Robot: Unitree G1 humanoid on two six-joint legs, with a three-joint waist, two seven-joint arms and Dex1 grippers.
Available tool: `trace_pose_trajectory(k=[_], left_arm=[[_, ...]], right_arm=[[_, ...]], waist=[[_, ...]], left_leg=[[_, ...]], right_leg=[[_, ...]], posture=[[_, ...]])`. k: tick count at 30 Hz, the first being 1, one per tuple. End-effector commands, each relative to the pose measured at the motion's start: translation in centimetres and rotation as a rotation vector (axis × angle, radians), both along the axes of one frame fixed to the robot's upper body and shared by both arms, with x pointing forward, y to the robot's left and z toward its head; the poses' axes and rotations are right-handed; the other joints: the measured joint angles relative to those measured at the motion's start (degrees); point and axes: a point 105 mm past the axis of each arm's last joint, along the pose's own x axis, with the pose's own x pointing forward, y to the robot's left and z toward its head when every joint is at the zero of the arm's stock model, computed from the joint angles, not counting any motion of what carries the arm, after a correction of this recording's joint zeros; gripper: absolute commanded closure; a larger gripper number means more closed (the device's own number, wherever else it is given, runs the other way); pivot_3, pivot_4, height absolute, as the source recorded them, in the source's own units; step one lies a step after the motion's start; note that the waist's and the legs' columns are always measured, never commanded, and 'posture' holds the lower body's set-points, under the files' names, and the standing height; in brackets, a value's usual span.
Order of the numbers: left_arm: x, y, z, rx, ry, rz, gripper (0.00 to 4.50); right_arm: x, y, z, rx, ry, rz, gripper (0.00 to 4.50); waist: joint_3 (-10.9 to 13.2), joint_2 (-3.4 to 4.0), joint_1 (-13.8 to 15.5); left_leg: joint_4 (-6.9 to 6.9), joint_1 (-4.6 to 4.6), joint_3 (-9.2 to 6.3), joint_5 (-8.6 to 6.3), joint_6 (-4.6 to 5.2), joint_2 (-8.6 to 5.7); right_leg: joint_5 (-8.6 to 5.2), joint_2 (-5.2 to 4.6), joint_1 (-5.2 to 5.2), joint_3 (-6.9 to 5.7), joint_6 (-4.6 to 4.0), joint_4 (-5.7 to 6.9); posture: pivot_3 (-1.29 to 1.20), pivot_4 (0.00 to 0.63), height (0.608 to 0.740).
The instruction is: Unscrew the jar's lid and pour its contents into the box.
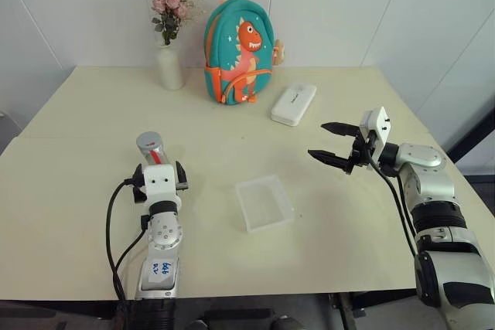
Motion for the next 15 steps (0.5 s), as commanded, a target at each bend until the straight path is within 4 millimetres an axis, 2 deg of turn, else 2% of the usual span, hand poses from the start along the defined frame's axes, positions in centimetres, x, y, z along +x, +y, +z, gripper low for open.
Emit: trace_pose_trajectory(k=[1,15], left_arm=[[0.1,0.6,1.7,-0.002,-0.058,0.051,0.03],[2.2,1.8,3.2,-0.009,-0.097,0.055,0.03]], right_arm=[[0.0,-0.1,1.4,0.000,-0.050,0.000,0.00],[0.2,0.0,1.4,0.003,-0.051,-0.002,0.00]], waist=[[0.0,0.00,0.0],[0.0,0.00,0.1]], left_leg=[[0.00,0.00,0.00,0.00,0.00,0.00],[0.04,0.00,-0.01,0.03,-0.02,-0.01]], right_leg=[[0.00,0.00,0.00,0.00,0.00,0.00],[0.00,0.00,0.01,0.00,0.01,0.05]], posture=[[0.00,0.150,0.740],[0.00,0.150,0.740]])
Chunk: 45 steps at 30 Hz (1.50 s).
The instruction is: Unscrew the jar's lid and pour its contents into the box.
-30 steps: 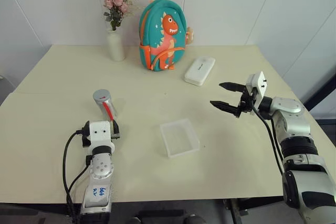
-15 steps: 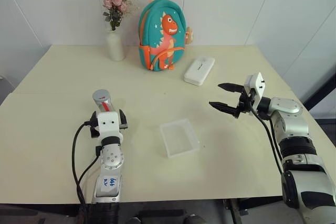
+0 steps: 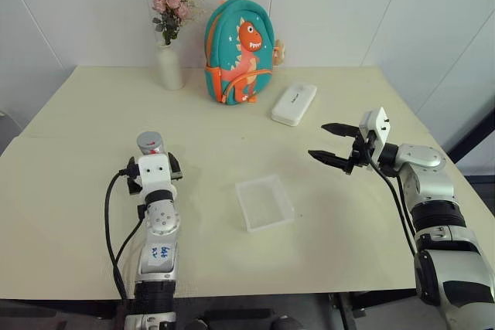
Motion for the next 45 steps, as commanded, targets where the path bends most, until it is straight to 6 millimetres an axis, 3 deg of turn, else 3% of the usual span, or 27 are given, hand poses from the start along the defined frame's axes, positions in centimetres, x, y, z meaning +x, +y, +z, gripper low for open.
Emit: trace_pose_trajectory(k=[1,9,13,18,24,33,38,45], left_arm=[[0.4,0.4,1.8,0.010,-0.068,0.000,0.03],[1.1,0.6,2.2,0.030,-0.080,-0.024,0.03],[1.2,0.6,1.8,-0.004,-0.066,-0.021,0.90],[1.2,0.4,1.8,-0.002,-0.071,-0.034,2.43],[1.2,0.1,2.3,-0.008,-0.085,-0.100,2.45],[0.6,-0.9,6.3,-0.026,-0.152,-0.559,2.45],[-0.4,-3.5,7.8,-0.009,-0.140,-0.920,2.45],[-0.9,-5.8,8.1,0.046,-0.081,-1.181,2.45]], right_arm=[[0.1,0.1,1.5,0.006,-0.056,0.003,0.00],[0.1,0.0,1.4,0.007,-0.055,-0.002,0.00],[0.0,-0.1,1.3,0.005,-0.053,-0.005,0.00],[0.0,-0.2,1.4,0.004,-0.053,-0.010,0.00],[0.0,-0.3,1.6,0.007,-0.054,-0.015,0.00],[-0.7,0.8,3.2,0.067,-0.101,-0.033,0.00],[-2.2,2.7,4.1,0.110,-0.117,-0.032,0.00],[-3.8,5.7,6.0,0.202,-0.110,-0.105,0.00]], waist=[[0.0,0.00,0.0],[0.0,0.00,0.0],[0.0,0.00,0.0],[0.0,0.00,0.0],[0.0,0.00,0.0],[0.0,0.00,-0.1],[0.0,0.00,-0.1],[0.0,0.01,-0.2]], left_leg=[[0.00,0.00,0.00,0.00,-0.01,0.00],[0.00,0.00,0.00,0.02,-0.02,0.00],[0.00,0.00,0.00,0.02,-0.02,0.00],[0.00,0.00,0.00,0.03,-0.02,0.00],[0.00,0.00,0.00,0.03,-0.03,0.00],[-0.18,0.00,0.00,0.10,-0.13,0.02],[-0.21,-0.02,-0.03,0.10,-0.13,0.02],[-0.22,-0.03,-0.06,0.10,-0.11,0.03]], right_leg=[[0.00,0.00,0.00,0.00,0.00,0.01],[0.00,0.00,0.00,-0.01,0.01,0.03],[0.00,0.00,0.00,-0.01,0.01,0.03],[0.00,0.00,0.00,-0.01,0.01,0.04],[0.00,0.00,-0.01,-0.01,0.01,0.04],[-0.01,0.03,-0.11,-0.02,-0.01,0.07],[-0.03,0.02,-0.11,-0.05,0.00,0.06],[-0.04,0.03,-0.16,-0.05,-0.03,0.12]], posture=[[0.00,0.150,0.740],[0.00,0.150,0.740],[0.00,0.150,0.740],[0.00,0.150,0.740],[0.00,0.150,0.740],[0.00,0.150,0.740],[0.00,0.150,0.740],[0.00,0.150,0.740]])
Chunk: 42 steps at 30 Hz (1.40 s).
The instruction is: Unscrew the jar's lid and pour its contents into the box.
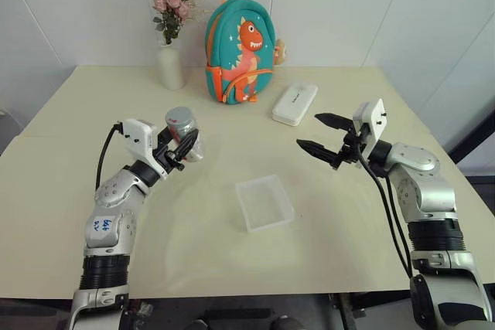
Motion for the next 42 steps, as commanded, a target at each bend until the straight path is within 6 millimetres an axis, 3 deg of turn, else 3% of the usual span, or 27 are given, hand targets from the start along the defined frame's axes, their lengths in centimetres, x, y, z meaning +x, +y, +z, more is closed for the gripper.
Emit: trace_pose_trajectory(k=[1,6,14,25,31,42], left_arm=[[-0.5,-1.0,0.6,0.030,-0.011,-0.096,2.45],[-0.7,-3.4,-0.7,0.142,0.072,-0.294,2.45],[-0.3,-5.3,0.1,0.164,0.050,-0.422,2.45],[-0.5,-8.2,-0.1,0.263,-0.020,-0.557,2.45],[-0.7,-9.0,0.1,0.283,-0.045,-0.583,2.45],[-0.3,-9.4,0.9,0.260,-0.057,-0.580,2.45]], right_arm=[[-1.1,0.9,1.6,0.045,-0.034,-0.026,0.00],[-2.6,2.8,3.5,0.164,-0.015,-0.078,0.00],[-4.4,5.4,3.8,0.218,0.018,-0.098,0.00],[-4.7,9.0,2.1,0.184,0.064,-0.132,0.00],[-4.1,9.4,1.9,0.169,0.068,-0.153,0.00],[-4.9,10.7,0.6,0.146,0.137,-0.091,0.00]], waist=[[0.0,0.00,0.0],[0.0,0.00,0.1],[0.0,0.00,0.1],[0.0,0.00,0.1],[0.0,0.00,0.2],[0.0,0.00,0.1]], left_leg=[[0.00,0.00,0.01,0.00,0.00,0.00],[-0.13,-0.05,0.00,0.00,0.01,0.00],[-0.17,-0.80,0.00,0.09,-0.01,0.02],[-0.11,-0.91,-0.01,0.18,0.03,0.00],[-0.10,-0.92,-0.01,0.19,0.05,0.00],[-0.10,-0.93,-0.02,0.19,0.05,0.00]], right_leg=[[0.00,0.00,0.00,0.00,-0.01,-0.01],[-0.04,0.00,-0.11,0.00,-0.07,-0.01],[-0.07,0.00,-0.97,-0.01,-0.12,0.25],[-0.09,0.00,-1.11,-0.02,-0.15,0.43],[-0.09,0.01,-1.15,-0.02,-0.15,0.48],[-0.09,0.02,-1.16,-0.02,-0.15,0.49]], posture=[[0.00,0.150,0.740],[0.00,0.150,0.740],[0.00,0.150,0.740],[0.00,0.150,0.740],[0.00,0.150,0.740],[0.00,0.150,0.740]])
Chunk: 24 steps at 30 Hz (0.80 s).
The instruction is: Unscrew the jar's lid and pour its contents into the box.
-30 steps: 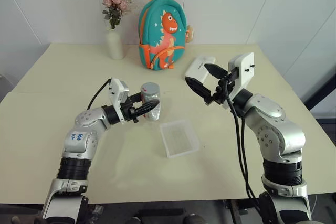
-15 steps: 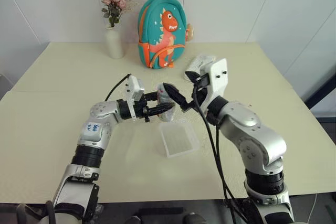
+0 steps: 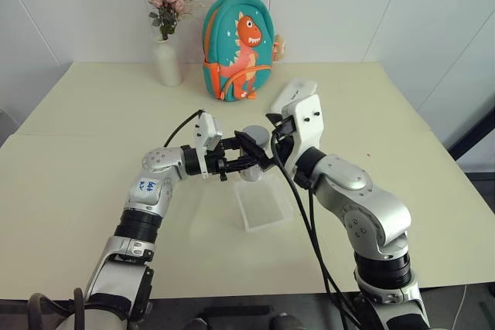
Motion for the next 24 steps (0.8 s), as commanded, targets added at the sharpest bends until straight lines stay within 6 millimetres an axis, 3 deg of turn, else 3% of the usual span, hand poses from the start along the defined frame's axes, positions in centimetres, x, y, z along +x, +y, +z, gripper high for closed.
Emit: trace_pose_trajectory(k=[1,10,16,24], left_arm=[[-0.1,-0.2,2.1,-0.026,-0.070,-0.010,2.45],[-0.4,-0.3,2.1,-0.037,-0.068,-0.022,2.45],[-0.5,-0.3,2.1,-0.040,-0.067,-0.022,2.45],[-1.3,-0.1,2.5,-0.077,-0.028,-0.070,2.45]], right_arm=[[-0.9,0.4,0.7,0.025,-0.032,0.032,0.00],[-0.5,0.2,1.0,0.051,-0.043,0.000,0.00],[-0.7,0.2,0.9,0.052,-0.044,0.012,1.91],[-1.5,0.4,0.3,0.050,-0.007,0.145,1.92]], waist=[[0.0,0.00,0.0],[0.0,0.00,0.0],[0.0,0.00,0.0],[0.0,0.00,0.0]], left_leg=[[0.00,0.00,0.00,0.00,0.00,0.00],[0.00,0.00,0.00,0.00,0.00,0.00],[0.00,0.00,0.00,0.00,0.00,0.00],[0.00,-0.01,0.00,0.00,0.00,0.00]], right_leg=[[0.00,0.00,0.00,0.00,0.00,0.00],[0.00,0.00,0.00,0.00,0.00,0.00],[0.00,0.00,0.00,0.00,0.00,0.00],[0.00,0.00,0.00,0.00,0.00,-0.01]], posture=[[0.00,0.150,0.740],[0.00,0.150,0.740],[0.00,0.150,0.740],[0.00,0.150,0.740]])
